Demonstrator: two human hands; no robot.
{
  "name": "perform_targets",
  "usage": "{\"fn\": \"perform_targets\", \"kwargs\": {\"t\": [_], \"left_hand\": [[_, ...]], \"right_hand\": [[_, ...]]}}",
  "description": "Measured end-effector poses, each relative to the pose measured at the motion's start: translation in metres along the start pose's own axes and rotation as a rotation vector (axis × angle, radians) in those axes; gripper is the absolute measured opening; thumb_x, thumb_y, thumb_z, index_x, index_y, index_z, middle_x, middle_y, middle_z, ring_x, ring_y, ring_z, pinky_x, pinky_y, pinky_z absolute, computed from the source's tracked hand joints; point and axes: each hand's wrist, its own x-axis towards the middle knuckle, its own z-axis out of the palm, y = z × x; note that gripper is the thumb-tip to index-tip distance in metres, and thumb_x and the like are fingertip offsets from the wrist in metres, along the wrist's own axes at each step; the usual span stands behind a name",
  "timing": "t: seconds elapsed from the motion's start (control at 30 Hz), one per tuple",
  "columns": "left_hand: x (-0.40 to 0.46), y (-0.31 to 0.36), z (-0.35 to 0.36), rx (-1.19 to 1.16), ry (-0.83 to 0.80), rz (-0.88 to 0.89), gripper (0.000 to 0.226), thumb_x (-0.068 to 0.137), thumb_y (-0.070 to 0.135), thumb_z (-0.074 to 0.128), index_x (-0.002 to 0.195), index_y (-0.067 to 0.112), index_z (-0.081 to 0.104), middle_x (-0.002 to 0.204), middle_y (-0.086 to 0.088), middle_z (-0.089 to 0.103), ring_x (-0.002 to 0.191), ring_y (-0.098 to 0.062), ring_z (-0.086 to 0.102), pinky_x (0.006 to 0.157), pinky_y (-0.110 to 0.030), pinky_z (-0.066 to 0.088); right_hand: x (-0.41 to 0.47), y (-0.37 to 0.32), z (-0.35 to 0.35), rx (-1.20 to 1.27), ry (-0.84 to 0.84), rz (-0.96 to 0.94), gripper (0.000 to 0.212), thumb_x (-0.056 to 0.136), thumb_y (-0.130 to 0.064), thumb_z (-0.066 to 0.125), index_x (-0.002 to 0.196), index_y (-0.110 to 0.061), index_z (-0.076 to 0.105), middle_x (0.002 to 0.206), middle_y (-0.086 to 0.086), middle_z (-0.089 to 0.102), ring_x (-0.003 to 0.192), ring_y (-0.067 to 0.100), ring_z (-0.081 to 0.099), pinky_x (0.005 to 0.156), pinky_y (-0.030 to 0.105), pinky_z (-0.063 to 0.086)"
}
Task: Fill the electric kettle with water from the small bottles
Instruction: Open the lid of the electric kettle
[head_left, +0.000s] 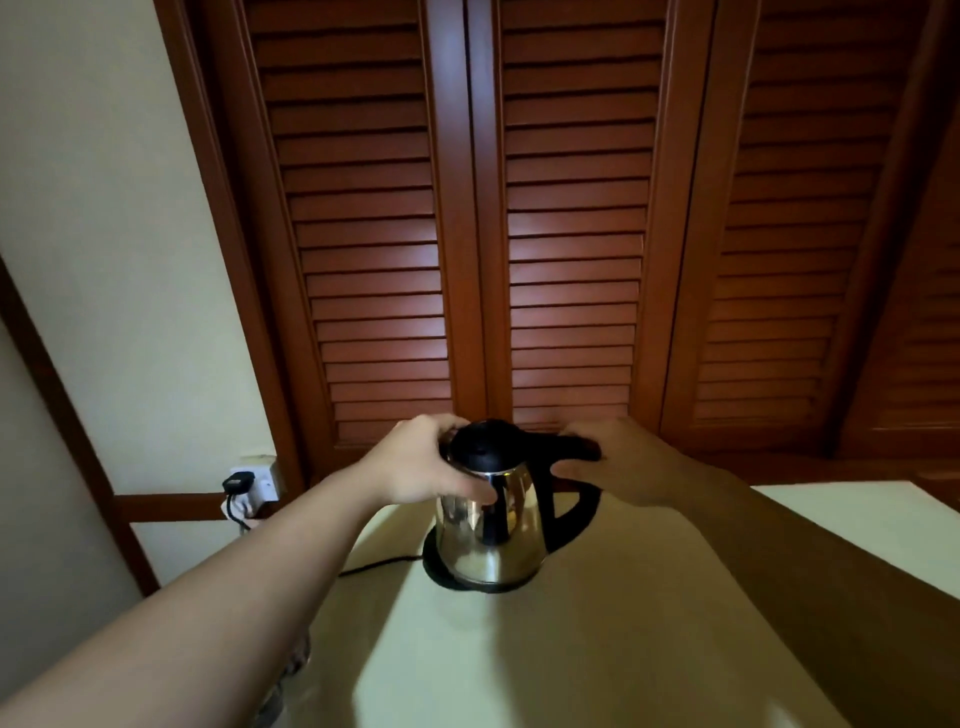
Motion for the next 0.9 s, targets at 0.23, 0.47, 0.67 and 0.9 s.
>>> {"fn": "perform_targets", "kwargs": {"t": [0.23, 0.47, 0.67, 0.9], "left_hand": [[-0.048, 0.017, 0.047, 0.036, -0.024, 0.103, 0.092, 0.049, 0.069, 0.090, 0.131, 0.038, 0.063, 0.117, 0.020, 0.070, 0.109, -0.004, 0.066, 0.093, -0.030, 0.058], [-0.074, 0.021, 0.070, -0.001, -0.124, 0.144, 0.087, 0.058, 0.050, 0.098, 0.134, 0.031, 0.061, 0.124, 0.016, 0.067, 0.112, -0.006, 0.062, 0.091, -0.025, 0.053], [-0.081, 0.015, 0.085, 0.011, -0.163, 0.158, 0.097, 0.052, 0.066, 0.092, 0.137, 0.035, 0.058, 0.124, 0.017, 0.067, 0.113, -0.008, 0.063, 0.097, -0.036, 0.057], [-0.085, 0.005, 0.098, -0.063, -0.142, 0.140, 0.085, 0.056, 0.053, 0.097, 0.131, 0.032, 0.061, 0.116, 0.019, 0.068, 0.105, -0.005, 0.063, 0.081, -0.018, 0.048]], "right_hand": [[-0.092, -0.008, 0.012, -0.024, 0.066, 0.106, 0.014, 0.093, -0.042, 0.071, 0.106, -0.036, 0.068, 0.097, -0.017, 0.068, 0.090, -0.002, 0.062, 0.074, 0.021, 0.049], [-0.143, -0.013, 0.039, -0.042, 0.112, 0.200, 0.011, 0.095, -0.044, 0.067, 0.102, -0.036, 0.067, 0.092, -0.014, 0.067, 0.084, 0.007, 0.062, 0.072, 0.029, 0.050], [-0.163, -0.011, 0.045, -0.005, 0.115, 0.283, 0.011, 0.089, -0.042, 0.074, 0.096, -0.038, 0.067, 0.087, -0.008, 0.068, 0.081, 0.013, 0.062, 0.076, 0.038, 0.053], [-0.169, -0.011, 0.050, 0.022, 0.100, 0.309, 0.012, 0.088, -0.037, 0.078, 0.096, -0.033, 0.070, 0.086, -0.007, 0.070, 0.082, 0.015, 0.063, 0.079, 0.039, 0.053]]}}
